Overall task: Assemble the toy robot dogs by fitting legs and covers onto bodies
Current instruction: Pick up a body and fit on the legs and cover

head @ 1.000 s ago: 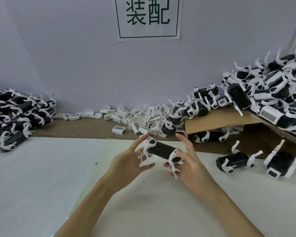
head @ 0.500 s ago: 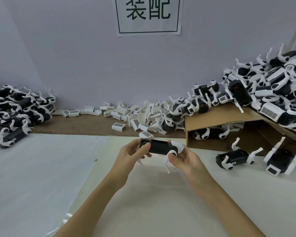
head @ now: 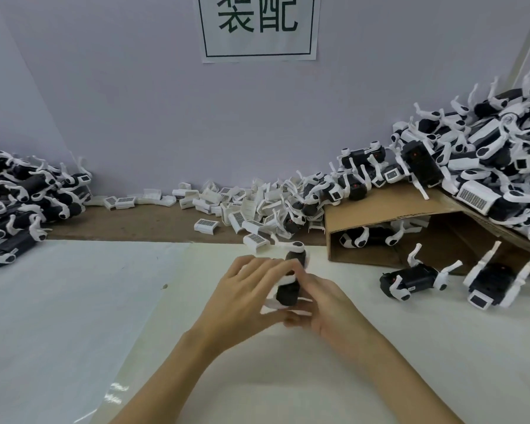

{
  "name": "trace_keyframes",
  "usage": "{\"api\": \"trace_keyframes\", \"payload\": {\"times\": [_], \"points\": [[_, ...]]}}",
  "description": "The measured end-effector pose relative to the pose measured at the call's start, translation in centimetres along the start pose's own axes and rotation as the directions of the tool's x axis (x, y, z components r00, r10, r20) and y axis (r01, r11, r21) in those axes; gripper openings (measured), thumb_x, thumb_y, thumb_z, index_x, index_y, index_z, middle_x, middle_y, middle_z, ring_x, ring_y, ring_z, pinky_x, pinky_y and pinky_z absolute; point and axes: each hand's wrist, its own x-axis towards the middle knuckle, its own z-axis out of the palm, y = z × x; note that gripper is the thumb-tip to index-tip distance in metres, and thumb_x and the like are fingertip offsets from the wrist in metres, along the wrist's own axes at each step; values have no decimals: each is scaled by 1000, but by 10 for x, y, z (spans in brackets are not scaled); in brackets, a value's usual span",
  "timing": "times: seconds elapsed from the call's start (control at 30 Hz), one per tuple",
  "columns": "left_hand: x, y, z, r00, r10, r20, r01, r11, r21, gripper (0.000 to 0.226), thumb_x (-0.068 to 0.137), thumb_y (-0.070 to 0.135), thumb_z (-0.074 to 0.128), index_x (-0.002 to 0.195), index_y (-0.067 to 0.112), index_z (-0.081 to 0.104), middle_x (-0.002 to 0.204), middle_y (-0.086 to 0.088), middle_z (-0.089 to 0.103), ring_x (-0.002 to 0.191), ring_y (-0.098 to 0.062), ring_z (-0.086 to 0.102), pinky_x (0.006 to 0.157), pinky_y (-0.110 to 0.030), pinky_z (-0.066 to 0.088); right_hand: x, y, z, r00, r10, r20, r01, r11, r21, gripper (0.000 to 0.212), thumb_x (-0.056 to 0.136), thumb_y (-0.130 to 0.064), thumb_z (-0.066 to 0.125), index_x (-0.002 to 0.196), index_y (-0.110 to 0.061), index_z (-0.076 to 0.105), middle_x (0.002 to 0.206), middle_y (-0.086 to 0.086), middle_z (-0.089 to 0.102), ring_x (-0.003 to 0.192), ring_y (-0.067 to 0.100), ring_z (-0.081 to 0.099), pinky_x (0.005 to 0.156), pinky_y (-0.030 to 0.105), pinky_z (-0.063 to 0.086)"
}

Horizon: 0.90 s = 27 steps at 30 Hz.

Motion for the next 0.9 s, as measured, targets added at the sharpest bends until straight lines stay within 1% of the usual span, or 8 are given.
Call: {"api": "trace_keyframes", "payload": {"times": [0.1, 0.23, 0.37, 0.43, 0.53, 0.67, 0.8, 0.9], "points": [[-1, 1, -8, 987, -160, -8, 158, 978, -136, 84, 91, 77, 63, 153, 24, 46, 132, 15, 66, 128, -6, 56, 115, -28, 33, -1, 3, -3, 1000, -15, -13, 15, 1000, -21, 44, 88, -29, 81, 125, -10, 67, 108, 19, 76, 93, 32, 76, 71, 37, 60], [-2, -4, -16, 918, -370, -145, 323, 907, -271, 67, 97, 62, 63, 150, 22, 50, 149, 11, 53, 142, -9, 43, 116, -34, 33, -2, 2, -6, 968, -249, -42, 214, 896, -389, 41, 91, -10, 77, 125, -28, 62, 112, 4, 76, 110, 19, 72, 91, 38, 61], [3, 0, -17, 964, -257, -63, 241, 952, -190, 57, 104, 58, 60, 149, 22, 59, 152, 14, 56, 146, -13, 48, 116, -42, 33, -3, 6, -8, 901, -413, 132, 409, 712, -570, 51, 92, 0, 72, 132, -29, 59, 131, -9, 66, 133, 12, 56, 109, 32, 50], [4, 4, -17, 971, -240, -24, 230, 952, -203, 49, 107, 52, 58, 144, 22, 64, 144, 15, 63, 137, -10, 55, 111, -47, 39, -2, 6, -9, 901, -400, 169, 418, 693, -587, 55, 94, 1, 70, 135, -33, 57, 134, -13, 64, 134, 11, 56, 114, 32, 47], [5, 12, -16, 955, -297, 11, 288, 916, -281, 43, 106, 49, 59, 138, 23, 68, 136, 12, 66, 130, -13, 60, 107, -42, 41, -1, 6, -12, 899, -396, 186, 425, 689, -587, 57, 95, 2, 68, 138, -33, 56, 136, -13, 64, 135, 12, 56, 117, 36, 45], [7, 20, -19, 874, -479, 80, 444, 721, -532, 33, 104, 51, 57, 122, 32, 77, 124, 10, 67, 127, -26, 60, 108, -49, 40, 1, 9, -12, 855, -474, 211, 486, 592, -643, 60, 93, 2, 71, 139, -34, 58, 138, -13, 61, 136, 13, 55, 116, 34, 45], [13, 14, -22, 814, -544, 204, 521, 528, -671, 31, 108, 41, 55, 111, 27, 82, 121, 4, 67, 127, -30, 60, 111, -57, 41, 3, 8, -14, 814, -529, 242, 526, 493, -693, 65, 91, 0, 75, 142, -36, 57, 138, -17, 57, 134, 11, 54, 114, 28, 44], [9, 11, -22, 837, -538, 99, 508, 696, -508, 37, 112, 43, 41, 116, 34, 77, 124, 16, 70, 130, -20, 59, 111, -47, 36, 2, 9, -15, 781, -581, 229, 525, 411, -746, 66, 90, -4, 77, 144, -37, 57, 140, -16, 49, 136, 8, 50, 113, 21, 41]]}}
